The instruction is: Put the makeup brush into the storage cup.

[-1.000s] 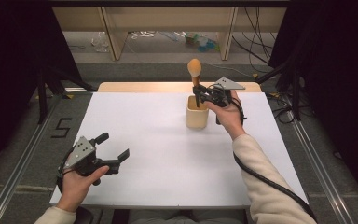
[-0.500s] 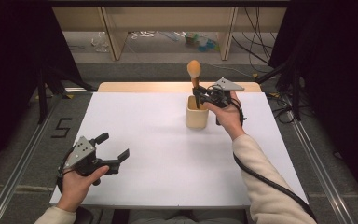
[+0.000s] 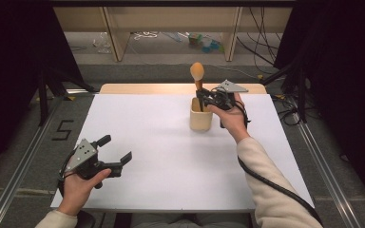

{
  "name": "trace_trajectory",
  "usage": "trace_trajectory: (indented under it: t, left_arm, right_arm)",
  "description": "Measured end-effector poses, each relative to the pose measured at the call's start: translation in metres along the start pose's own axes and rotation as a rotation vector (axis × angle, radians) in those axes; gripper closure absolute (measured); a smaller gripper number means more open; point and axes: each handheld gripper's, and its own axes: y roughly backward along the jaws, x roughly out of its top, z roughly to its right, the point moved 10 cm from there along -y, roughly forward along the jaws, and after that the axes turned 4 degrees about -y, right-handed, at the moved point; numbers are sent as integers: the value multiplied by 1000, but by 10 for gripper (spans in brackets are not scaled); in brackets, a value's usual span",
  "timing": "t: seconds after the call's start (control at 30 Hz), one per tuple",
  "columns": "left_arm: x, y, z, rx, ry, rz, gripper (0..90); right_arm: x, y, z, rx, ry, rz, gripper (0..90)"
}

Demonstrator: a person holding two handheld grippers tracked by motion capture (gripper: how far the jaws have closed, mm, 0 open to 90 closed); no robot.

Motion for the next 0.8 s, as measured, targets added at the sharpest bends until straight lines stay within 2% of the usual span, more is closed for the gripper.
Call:
trace_trajectory:
  t: [0.1, 0.8]
  left_arm:
    - [0, 0, 0, 0, 0, 0, 5]
    - [0, 0, 0, 1, 0, 0, 5]
  right_arm:
    - [-1, 0, -1, 2, -10, -9, 748]
    - [-5, -1, 2, -8, 0, -18, 748]
